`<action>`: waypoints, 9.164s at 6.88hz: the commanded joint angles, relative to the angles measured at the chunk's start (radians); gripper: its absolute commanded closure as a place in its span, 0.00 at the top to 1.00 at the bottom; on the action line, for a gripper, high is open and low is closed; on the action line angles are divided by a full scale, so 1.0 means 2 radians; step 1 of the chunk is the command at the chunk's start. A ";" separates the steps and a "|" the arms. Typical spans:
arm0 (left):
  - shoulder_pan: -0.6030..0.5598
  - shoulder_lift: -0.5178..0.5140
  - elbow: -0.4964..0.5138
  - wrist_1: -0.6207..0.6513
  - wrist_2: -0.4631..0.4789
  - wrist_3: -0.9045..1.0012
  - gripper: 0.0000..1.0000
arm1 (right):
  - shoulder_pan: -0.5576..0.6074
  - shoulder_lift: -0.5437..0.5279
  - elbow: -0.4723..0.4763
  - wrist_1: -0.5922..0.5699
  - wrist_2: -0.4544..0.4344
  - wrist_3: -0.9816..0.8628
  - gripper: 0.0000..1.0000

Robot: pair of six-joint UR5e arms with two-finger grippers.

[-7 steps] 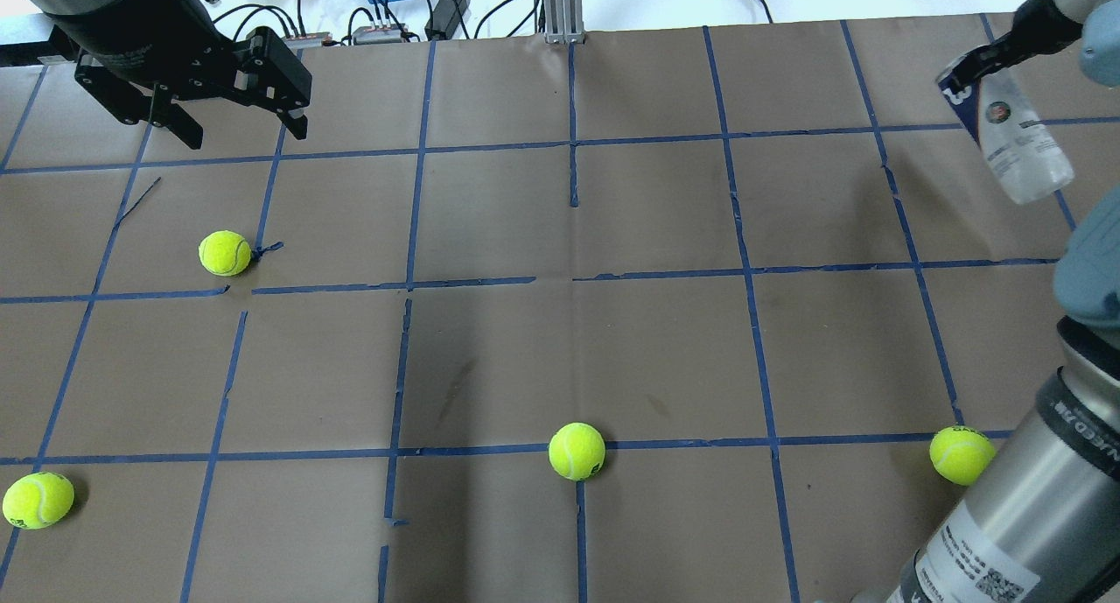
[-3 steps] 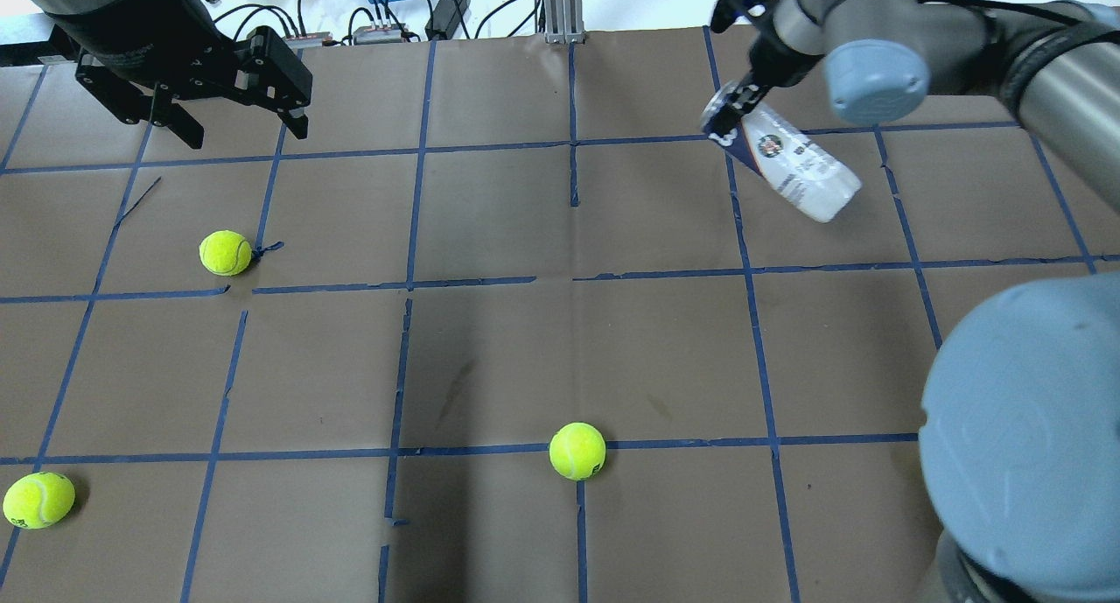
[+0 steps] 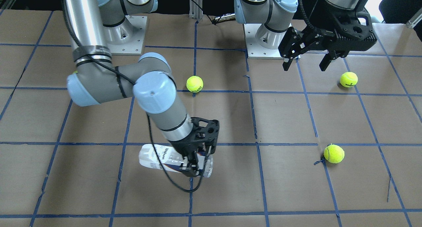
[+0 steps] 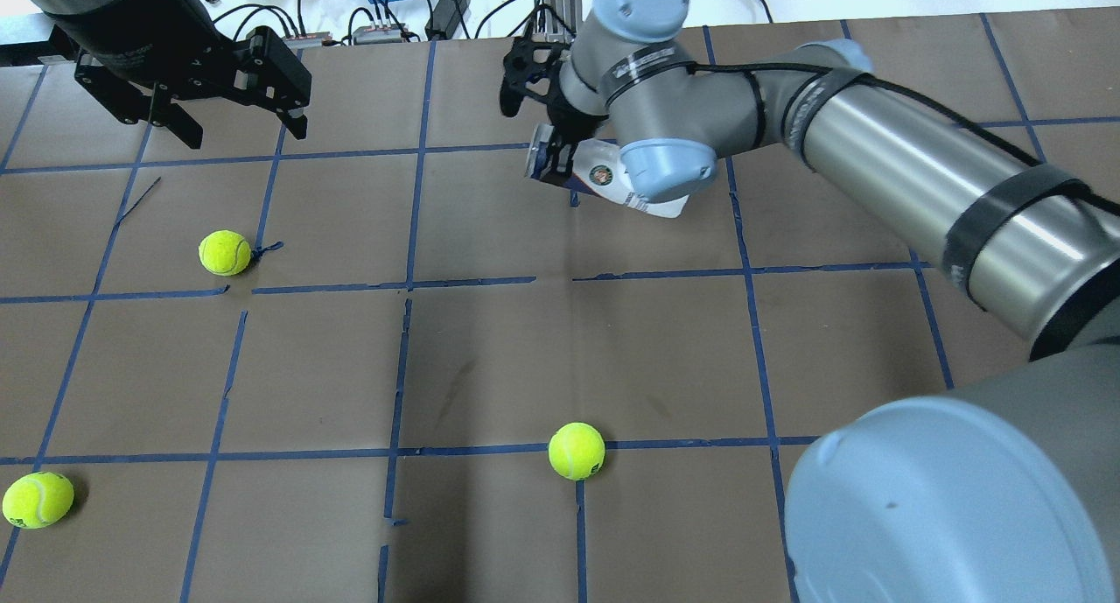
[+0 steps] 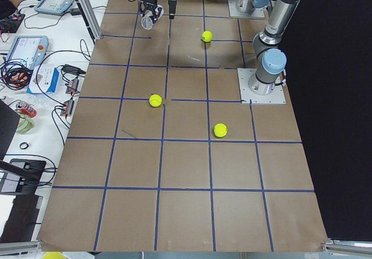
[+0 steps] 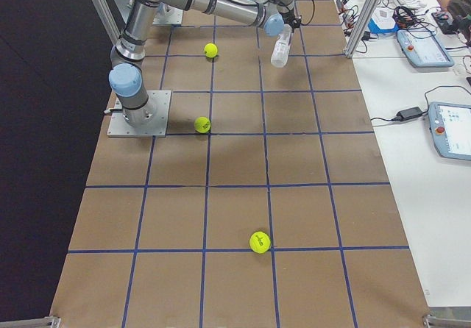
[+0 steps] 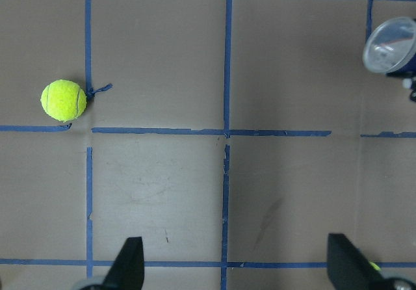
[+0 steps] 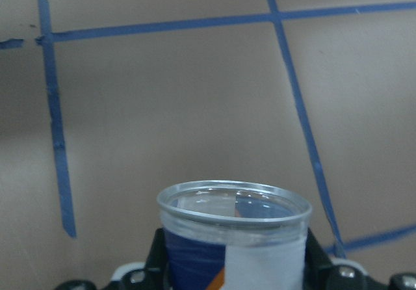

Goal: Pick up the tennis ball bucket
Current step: 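Carry the can with the right gripper toward the table center, tilting it, then lay the can on its side and open the right gripper, then reach the left gripper to the can's open end while the right gripper withdraws, then close the left gripper on the can's rim and lift it, then swing the can upright with the left gripper, farther from the robot, then set the can upright on the table and open the left gripper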

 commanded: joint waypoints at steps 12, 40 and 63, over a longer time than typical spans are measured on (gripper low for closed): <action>0.020 -0.051 -0.061 0.052 -0.077 0.002 1.00 | -0.093 -0.122 0.008 0.187 -0.041 0.077 1.00; -0.063 -0.205 0.125 0.108 -0.117 -0.062 0.00 | -0.178 -0.236 -0.035 0.423 -0.116 0.529 1.00; -0.046 -0.026 -0.067 0.096 0.016 0.000 1.00 | -0.180 -0.236 -0.033 0.422 -0.117 0.528 1.00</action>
